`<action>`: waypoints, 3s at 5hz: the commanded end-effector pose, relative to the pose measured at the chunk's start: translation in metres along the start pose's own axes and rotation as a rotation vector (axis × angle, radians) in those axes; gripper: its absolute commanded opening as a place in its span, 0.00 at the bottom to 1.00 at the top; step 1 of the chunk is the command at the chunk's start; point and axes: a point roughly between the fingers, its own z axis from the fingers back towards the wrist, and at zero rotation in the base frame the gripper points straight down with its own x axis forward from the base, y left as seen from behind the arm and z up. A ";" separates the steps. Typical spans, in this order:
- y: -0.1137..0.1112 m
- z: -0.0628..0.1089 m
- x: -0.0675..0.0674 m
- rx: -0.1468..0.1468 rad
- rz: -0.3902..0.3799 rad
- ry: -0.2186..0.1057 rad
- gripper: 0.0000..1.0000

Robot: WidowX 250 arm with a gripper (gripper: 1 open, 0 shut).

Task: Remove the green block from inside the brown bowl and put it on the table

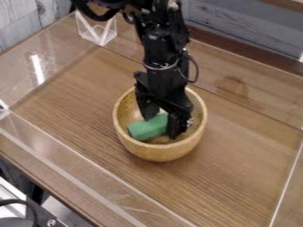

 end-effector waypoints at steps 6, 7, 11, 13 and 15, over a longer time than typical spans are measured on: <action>-0.020 0.015 -0.001 -0.045 0.020 0.005 0.00; -0.025 0.015 -0.003 -0.059 0.022 0.017 0.00; -0.050 0.015 -0.004 -0.114 0.026 0.037 0.00; -0.061 0.015 -0.003 -0.140 0.021 0.039 0.00; -0.068 0.017 -0.004 -0.162 0.017 0.049 0.00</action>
